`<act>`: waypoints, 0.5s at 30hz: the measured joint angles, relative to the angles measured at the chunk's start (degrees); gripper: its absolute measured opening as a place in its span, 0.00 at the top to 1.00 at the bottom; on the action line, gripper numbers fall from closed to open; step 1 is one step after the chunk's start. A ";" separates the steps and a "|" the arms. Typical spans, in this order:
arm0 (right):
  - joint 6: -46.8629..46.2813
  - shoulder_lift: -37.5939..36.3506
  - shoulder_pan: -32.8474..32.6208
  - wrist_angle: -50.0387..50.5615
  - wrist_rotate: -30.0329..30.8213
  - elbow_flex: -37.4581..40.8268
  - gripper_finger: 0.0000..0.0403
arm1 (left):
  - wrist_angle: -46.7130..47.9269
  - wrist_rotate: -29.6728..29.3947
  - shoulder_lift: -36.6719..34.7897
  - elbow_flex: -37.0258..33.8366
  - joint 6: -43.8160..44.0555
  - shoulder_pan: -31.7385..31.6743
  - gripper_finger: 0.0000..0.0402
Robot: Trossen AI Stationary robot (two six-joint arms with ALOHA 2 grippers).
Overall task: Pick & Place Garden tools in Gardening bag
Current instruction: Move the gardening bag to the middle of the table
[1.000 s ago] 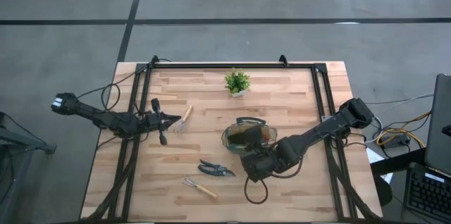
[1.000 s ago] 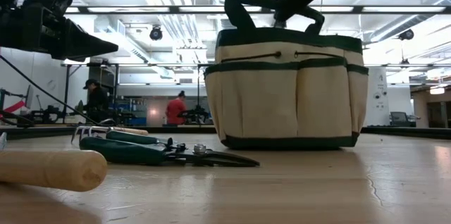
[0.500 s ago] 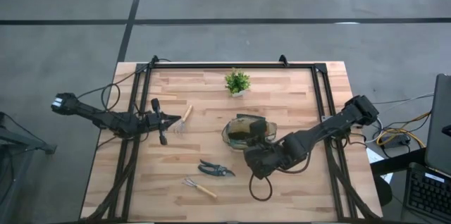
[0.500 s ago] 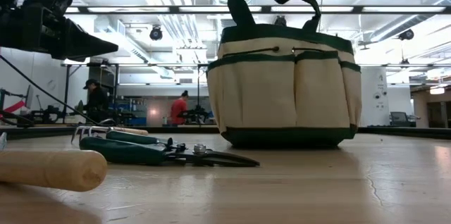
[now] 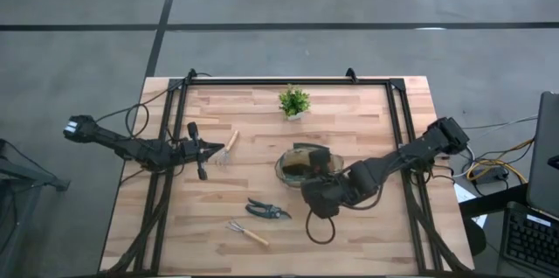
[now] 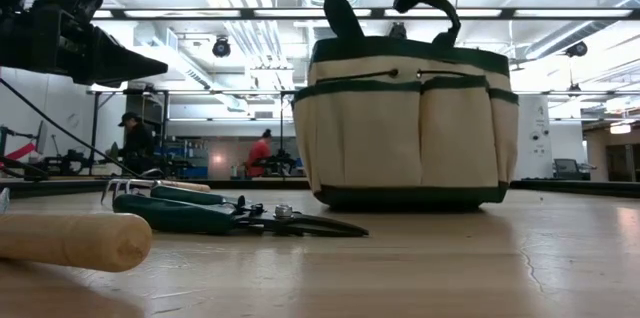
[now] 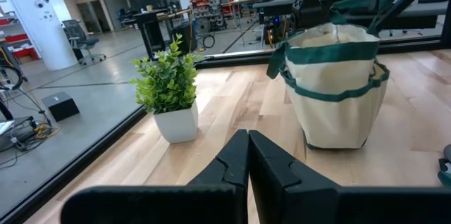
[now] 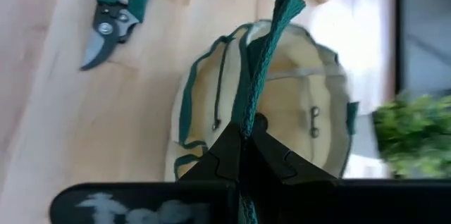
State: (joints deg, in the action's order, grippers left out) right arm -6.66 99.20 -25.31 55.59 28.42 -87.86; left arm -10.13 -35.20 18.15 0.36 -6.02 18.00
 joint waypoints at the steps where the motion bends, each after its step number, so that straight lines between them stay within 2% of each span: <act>1: -0.42 -0.10 0.39 0.05 -1.14 0.01 0.98 | 0.00 0.00 -0.02 0.00 0.00 0.00 0.97; 8: -3.40 -2.77 2.82 1.54 -2.82 0.01 0.98 | 0.00 0.00 -0.01 0.00 0.00 0.00 0.97; 15: -7.75 -6.01 6.33 1.62 -11.87 0.01 0.98 | -0.02 0.00 0.00 0.00 0.00 -0.02 0.97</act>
State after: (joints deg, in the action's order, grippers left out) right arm -14.41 93.19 -18.98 57.21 16.55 -87.85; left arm -10.15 -35.20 18.15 0.36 -6.02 17.98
